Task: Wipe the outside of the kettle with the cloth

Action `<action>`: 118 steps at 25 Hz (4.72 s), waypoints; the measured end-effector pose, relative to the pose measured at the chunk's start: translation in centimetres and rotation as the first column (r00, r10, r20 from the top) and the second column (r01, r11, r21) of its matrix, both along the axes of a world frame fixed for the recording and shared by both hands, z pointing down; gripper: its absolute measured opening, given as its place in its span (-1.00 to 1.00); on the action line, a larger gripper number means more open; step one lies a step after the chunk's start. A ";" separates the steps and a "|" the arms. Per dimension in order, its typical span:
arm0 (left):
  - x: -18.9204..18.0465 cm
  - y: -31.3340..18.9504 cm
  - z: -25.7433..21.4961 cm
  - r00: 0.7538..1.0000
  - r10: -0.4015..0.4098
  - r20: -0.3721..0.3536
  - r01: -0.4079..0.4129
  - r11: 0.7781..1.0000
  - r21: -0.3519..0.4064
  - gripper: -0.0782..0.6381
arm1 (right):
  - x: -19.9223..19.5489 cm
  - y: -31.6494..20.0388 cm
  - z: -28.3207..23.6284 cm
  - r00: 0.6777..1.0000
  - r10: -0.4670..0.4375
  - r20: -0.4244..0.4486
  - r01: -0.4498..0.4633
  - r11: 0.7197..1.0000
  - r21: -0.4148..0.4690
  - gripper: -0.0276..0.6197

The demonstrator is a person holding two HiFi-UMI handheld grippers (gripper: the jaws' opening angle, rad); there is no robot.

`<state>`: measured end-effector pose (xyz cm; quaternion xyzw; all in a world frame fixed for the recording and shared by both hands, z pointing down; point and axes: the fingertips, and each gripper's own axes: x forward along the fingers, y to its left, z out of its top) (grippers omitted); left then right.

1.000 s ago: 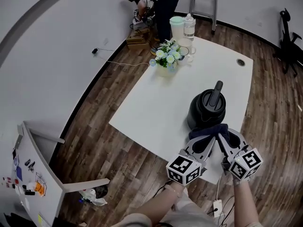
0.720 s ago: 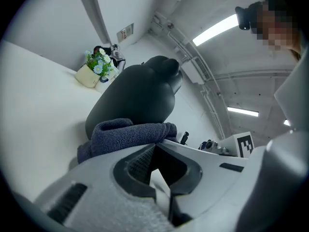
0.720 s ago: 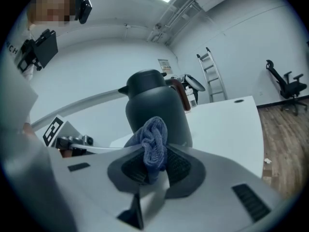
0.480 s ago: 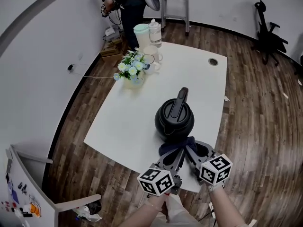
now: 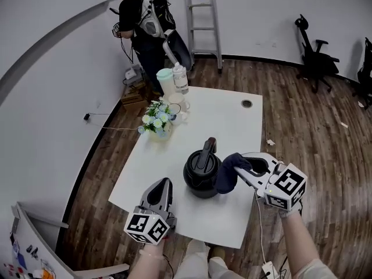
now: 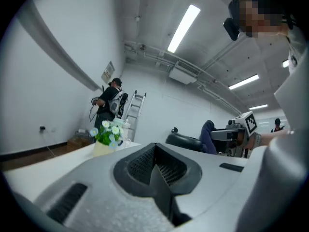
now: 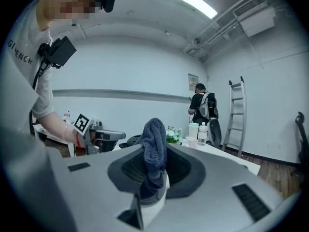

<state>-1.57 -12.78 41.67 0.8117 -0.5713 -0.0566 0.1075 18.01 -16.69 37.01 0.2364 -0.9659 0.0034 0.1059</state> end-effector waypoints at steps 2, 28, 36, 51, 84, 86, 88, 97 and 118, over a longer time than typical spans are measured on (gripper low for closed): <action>-0.8 -3.0 -1.7 0.997 0.014 0.070 -0.019 0.997 0.072 -0.76 | -0.9 -1.1 1.4 0.992 -0.050 -0.117 0.047 0.999 -0.027 -0.74; -1.3 -6.5 -0.7 0.994 0.085 0.071 -0.089 0.994 0.058 -0.76 | 0.0 -1.7 -9.3 0.927 0.368 0.070 -0.372 0.886 0.278 -0.74; -3.7 -7.9 -2.5 0.957 0.290 0.015 -0.291 0.953 0.080 -0.76 | -15.7 -0.2 -7.2 0.782 0.448 -0.434 -0.263 0.868 0.421 -0.74; -9.7 -7.7 0.2 0.903 0.425 -0.061 -0.425 0.905 0.028 -0.76 | -19.3 4.7 11.1 0.413 0.505 -0.758 -0.515 0.816 0.263 -0.74; -4.1 -6.2 -2.2 0.845 0.524 -0.106 -0.519 0.852 0.074 -0.76 | -7.2 6.3 -2.6 0.564 0.546 -0.619 -0.531 0.814 0.235 -0.74; -3.7 -6.1 -2.3 0.844 0.527 -0.104 -0.521 0.850 0.074 -0.76 | -4.2 4.3 -4.8 0.584 0.660 -0.473 -0.633 0.735 0.244 -0.74; -3.5 -6.0 -2.1 0.845 0.524 -0.104 -0.520 0.852 0.069 -0.76 | -1.6 1.8 -6.8 0.580 0.757 -0.301 -0.729 0.647 0.222 -0.74; -3.5 -5.8 -1.4 0.863 0.492 -0.114 -0.489 0.871 0.053 -0.76 | -4.8 1.5 0.3 0.701 0.617 -0.357 -0.655 0.755 0.018 -0.74; -2.5 -12.9 -2.6 0.956 0.270 -0.119 -0.262 0.962 0.075 -0.76 | -6.3 -5.3 -4.4 0.923 0.046 -0.382 -0.075 0.995 -0.061 -0.74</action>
